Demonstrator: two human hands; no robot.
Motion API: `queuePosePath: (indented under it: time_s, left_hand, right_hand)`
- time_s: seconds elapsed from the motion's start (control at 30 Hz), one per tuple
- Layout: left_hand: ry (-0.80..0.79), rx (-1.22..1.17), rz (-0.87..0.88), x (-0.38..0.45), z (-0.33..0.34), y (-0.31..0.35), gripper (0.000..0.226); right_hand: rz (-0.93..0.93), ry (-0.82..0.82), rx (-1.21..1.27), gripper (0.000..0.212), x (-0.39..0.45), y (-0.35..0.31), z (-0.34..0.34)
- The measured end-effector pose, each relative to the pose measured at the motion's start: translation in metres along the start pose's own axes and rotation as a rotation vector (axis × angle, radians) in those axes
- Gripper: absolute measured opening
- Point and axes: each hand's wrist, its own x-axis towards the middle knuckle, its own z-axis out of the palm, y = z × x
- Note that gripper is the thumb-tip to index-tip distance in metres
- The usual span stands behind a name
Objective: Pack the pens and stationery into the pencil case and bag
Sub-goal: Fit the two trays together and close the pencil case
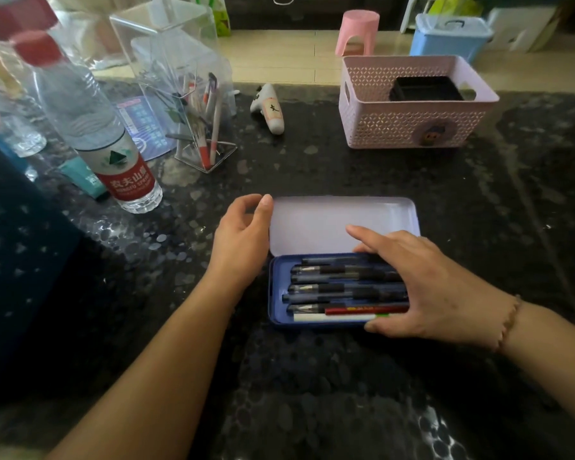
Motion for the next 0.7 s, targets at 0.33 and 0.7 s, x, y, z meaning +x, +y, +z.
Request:
queuePosePath:
  time_s: [0.33,0.7]
  left_hand:
    - [-0.004,0.034,0.009,-0.002,0.001,0.001,0.043]
    - [-0.019,0.08,0.019,-0.009,0.006,0.0,0.044]
  right_hand:
    - [-0.02,0.013,0.049,0.094,-0.004,0.002,0.013]
    - [0.252,0.205,-0.105,0.087,-0.03,-0.025,0.036]
